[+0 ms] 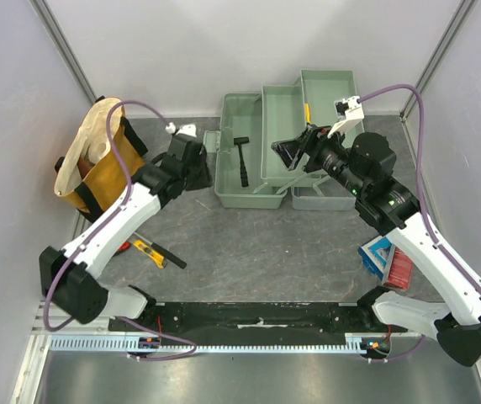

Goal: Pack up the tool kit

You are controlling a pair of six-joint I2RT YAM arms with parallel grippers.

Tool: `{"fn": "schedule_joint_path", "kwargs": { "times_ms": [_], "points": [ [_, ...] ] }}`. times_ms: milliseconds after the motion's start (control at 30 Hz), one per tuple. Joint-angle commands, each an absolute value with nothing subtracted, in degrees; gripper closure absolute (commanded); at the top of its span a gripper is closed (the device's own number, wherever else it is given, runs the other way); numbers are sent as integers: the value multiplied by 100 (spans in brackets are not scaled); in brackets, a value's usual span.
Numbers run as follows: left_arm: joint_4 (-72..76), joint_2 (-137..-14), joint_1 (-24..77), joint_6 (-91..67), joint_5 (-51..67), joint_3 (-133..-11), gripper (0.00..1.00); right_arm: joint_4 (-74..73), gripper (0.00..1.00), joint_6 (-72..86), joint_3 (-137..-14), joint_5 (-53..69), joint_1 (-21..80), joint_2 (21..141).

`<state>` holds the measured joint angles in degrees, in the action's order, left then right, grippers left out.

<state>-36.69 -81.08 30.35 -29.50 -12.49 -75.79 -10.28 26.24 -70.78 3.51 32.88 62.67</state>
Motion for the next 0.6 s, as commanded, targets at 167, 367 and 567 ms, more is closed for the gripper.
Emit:
{"fn": "schedule_joint_path", "kwargs": {
  "times_ms": [167, 367, 567],
  "points": [
    [-4078, -6725, 2655, -4050, -2153, -5838, 53, -844, 18, 2733, -6953, 386, 3296, 6152],
    [-4184, -6118, 2049, -4666, -2434, -4748, 48, -835, 17, 2672, -6838, 484, 3296, 6108],
    [-3754, -6143, 1390, -4816, -2128, -4000, 47, -888, 17, 2707, -6812, 448, 3287, 6170]
  ]
}}
